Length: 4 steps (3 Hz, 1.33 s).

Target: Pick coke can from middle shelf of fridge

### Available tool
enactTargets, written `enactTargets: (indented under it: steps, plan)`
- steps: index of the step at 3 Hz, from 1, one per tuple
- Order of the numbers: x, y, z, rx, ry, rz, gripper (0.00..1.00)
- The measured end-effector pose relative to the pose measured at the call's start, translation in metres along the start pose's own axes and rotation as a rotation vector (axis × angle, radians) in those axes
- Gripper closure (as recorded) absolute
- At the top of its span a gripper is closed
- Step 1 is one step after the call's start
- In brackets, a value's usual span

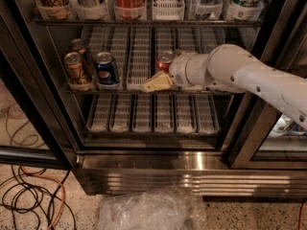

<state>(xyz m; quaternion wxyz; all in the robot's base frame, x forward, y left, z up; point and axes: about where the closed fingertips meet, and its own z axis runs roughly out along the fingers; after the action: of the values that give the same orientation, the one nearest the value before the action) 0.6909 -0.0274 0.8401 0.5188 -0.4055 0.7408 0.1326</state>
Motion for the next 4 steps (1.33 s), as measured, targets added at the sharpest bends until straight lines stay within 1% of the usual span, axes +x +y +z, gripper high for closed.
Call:
enactTargets:
  steps: [1,4]
  plan:
    - [-0.0007,0.0002,0.0005,0.001,-0.002,0.000,0.17]
    - [-0.0008,0.0003,0.0005,0.000,-0.002,0.000,0.88]
